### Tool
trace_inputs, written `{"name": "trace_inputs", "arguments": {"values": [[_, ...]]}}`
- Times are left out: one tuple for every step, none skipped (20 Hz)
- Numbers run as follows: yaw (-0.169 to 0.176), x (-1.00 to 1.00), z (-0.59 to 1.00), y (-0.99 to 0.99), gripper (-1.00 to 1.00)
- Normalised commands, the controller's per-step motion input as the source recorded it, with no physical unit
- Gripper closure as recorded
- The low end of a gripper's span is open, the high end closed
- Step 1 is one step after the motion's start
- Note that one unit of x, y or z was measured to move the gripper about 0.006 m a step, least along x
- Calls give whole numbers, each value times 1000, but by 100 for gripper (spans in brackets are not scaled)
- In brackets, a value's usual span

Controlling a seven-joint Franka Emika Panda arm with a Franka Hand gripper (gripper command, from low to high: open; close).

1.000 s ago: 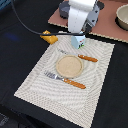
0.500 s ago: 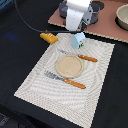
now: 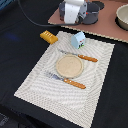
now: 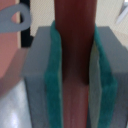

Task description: Interact with the objects in diverse but meaningful ways.

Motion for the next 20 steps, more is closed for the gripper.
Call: {"name": "trace_inputs", "arguments": {"values": [[14,-831,246,749,100],[15,-809,263,754,100],[15,-786,283,757,100],[13,-737,286,754,100],[9,-726,289,729,100],[6,-686,366,680,100],[5,-663,369,669,100],[5,-620,354,634,100],[4,-543,326,600,100],[2,-434,291,549,100],[2,-349,243,491,100],[0,-257,171,449,100],[0,-254,40,417,100],[0,-229,0,383,100],[0,-283,0,360,100],[0,-294,0,334,100],[0,-294,-29,300,100],[0,-291,-57,277,100],[0,-217,-57,254,100],[0,-131,-69,229,100]]}}
